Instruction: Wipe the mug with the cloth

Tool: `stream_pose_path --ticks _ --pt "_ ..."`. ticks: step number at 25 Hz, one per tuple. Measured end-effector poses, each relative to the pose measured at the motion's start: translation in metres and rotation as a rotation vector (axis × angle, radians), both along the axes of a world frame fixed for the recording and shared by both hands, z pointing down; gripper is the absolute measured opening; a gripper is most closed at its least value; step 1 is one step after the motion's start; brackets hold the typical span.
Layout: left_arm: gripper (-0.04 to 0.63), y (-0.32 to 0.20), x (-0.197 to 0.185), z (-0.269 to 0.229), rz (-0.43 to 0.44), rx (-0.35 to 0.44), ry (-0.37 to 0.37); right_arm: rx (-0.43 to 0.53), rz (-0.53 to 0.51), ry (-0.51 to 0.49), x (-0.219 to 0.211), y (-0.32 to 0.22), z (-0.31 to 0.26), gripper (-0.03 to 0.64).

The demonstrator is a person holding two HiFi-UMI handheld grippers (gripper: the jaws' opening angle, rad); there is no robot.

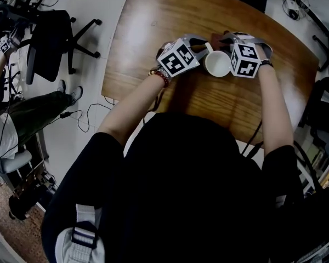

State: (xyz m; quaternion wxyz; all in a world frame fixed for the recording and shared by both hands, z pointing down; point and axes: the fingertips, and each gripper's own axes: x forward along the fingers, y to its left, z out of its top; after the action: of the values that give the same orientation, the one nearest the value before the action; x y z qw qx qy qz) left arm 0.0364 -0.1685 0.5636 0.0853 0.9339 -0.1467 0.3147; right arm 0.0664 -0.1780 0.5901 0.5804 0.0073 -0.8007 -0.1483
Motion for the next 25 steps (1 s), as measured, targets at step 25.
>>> stream_pose_path --ticks 25 --pt "0.035 -0.003 0.003 0.005 -0.019 -0.036 0.028 -0.206 -0.090 0.029 -0.018 0.003 -0.003 0.058"
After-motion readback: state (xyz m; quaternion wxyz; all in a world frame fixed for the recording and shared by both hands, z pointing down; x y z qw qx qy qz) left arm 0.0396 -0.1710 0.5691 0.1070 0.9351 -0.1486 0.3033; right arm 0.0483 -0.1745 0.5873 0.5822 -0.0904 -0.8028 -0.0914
